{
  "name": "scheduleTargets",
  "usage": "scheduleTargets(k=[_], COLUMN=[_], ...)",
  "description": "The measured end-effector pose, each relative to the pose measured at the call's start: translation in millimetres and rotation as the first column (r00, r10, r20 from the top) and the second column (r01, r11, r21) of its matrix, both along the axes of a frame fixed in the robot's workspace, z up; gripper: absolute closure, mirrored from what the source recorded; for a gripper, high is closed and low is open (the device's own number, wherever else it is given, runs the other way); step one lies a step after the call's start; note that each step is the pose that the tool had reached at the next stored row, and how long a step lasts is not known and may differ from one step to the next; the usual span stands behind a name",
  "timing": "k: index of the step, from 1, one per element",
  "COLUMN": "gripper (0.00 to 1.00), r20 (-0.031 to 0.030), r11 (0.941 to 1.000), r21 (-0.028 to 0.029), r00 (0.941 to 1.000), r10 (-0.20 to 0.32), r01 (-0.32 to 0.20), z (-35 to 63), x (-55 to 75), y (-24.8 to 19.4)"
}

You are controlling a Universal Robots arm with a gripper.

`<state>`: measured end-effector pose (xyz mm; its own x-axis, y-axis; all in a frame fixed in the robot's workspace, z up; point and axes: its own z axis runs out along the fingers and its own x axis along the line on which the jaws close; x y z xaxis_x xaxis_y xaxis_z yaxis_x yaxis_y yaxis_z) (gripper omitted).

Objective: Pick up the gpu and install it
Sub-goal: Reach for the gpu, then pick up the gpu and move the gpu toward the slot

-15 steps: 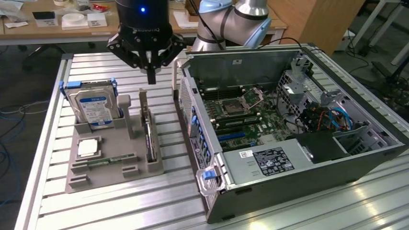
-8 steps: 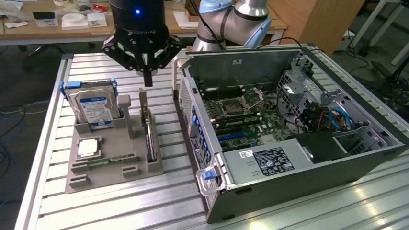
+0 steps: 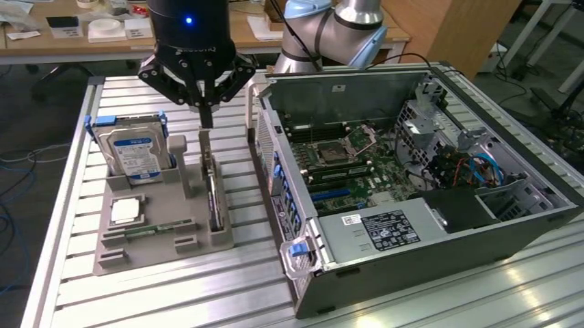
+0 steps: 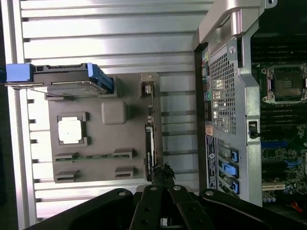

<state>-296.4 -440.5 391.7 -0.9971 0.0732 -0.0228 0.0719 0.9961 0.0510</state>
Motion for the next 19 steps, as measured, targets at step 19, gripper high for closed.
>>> scheduleTargets(k=[19], gripper=[0.89], r20=[-0.0001], r11=[1.0], r21=[0.0], r00=[1.0], r10=[0.002], r01=[-0.002], z=[-0.1], x=[-9.1], y=[-11.2])
